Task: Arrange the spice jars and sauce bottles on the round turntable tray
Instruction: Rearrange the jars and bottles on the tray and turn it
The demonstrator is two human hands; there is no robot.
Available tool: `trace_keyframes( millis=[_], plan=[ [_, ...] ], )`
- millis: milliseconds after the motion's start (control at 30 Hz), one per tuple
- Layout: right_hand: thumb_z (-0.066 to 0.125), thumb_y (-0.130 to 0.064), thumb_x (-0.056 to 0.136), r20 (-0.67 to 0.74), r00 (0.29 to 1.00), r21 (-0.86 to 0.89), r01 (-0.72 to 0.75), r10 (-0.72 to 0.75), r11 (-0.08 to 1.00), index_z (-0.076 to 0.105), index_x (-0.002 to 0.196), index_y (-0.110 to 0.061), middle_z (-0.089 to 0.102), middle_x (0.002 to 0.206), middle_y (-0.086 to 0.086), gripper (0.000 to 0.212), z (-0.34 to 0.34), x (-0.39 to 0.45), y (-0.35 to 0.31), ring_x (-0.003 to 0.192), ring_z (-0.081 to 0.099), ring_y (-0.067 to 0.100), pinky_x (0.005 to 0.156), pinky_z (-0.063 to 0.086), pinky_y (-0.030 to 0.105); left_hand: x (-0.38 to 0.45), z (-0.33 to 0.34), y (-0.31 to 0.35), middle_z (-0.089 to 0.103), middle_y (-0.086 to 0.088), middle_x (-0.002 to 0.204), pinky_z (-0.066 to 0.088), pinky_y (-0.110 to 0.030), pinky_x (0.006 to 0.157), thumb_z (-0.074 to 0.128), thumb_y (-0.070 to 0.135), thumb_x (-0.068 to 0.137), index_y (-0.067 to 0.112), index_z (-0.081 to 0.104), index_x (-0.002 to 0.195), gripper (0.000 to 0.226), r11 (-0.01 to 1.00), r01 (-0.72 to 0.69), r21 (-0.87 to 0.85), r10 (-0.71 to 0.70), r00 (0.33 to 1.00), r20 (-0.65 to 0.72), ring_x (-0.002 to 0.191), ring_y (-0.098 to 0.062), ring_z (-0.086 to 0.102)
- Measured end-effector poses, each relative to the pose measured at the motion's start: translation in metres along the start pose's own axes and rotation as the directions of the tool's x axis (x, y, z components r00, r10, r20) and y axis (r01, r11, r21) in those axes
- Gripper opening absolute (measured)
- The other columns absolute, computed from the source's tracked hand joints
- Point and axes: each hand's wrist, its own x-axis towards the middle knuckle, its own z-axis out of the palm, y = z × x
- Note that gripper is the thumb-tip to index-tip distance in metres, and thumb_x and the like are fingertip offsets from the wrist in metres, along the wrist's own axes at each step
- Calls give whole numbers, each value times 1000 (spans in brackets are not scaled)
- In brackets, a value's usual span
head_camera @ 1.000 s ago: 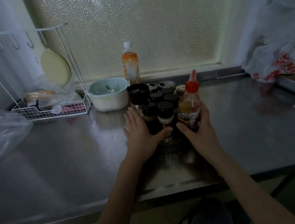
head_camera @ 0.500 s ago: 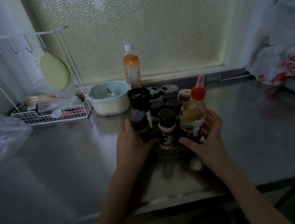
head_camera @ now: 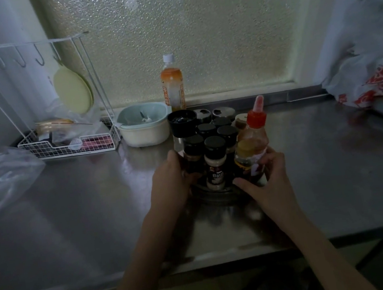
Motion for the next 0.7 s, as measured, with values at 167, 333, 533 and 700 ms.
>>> trace_keyframes(
  millis=[167, 333, 533, 700],
  plan=[
    [83, -24, 66, -84, 995, -185, 41, -57, 982, 49, 102, -13, 37, 144, 8, 50, -3, -5, -8, 128, 33, 9, 92, 24, -3, -1, -10, 1, 67, -4, 91, 48, -32, 75, 83, 21, 61, 14, 58, 90, 38, 999, 16, -39, -15, 1000, 24, 90, -26, 64],
    [79, -38, 68, -142, 982, -435, 54, -128, 899, 65, 92, -10, 44, 141, 12, 40, -6, -4, -11, 128, 39, 33, 97, 26, 28, -1, -16, 5, 60, -5, 90, 55, -46, 71, 87, 17, 49, 14, 50, 85, 51, 998, -1, -59, 4, 999, 48, 75, -26, 64],
    [76, -36, 72, -145, 984, -459, 24, -102, 888, 66, 94, -10, 53, 130, 10, 36, 1, -1, -9, 121, 45, 30, 91, 30, 24, -4, -15, 2, 58, -3, 66, 42, -27, 59, 84, 11, 53, 4, 55, 71, 35, 997, 31, -75, -31, 1000, 4, 72, -28, 60],
    [78, -27, 73, -168, 980, -312, 48, -105, 949, 54, 89, -7, 55, 98, 7, 36, -6, -5, -6, 99, 49, 22, 82, 38, 29, -3, -16, -11, 69, 0, 87, 38, -5, 67, 84, 13, 58, 14, 57, 82, 35, 991, -25, -131, 26, 1000, 4, 86, -13, 64]
  ],
)
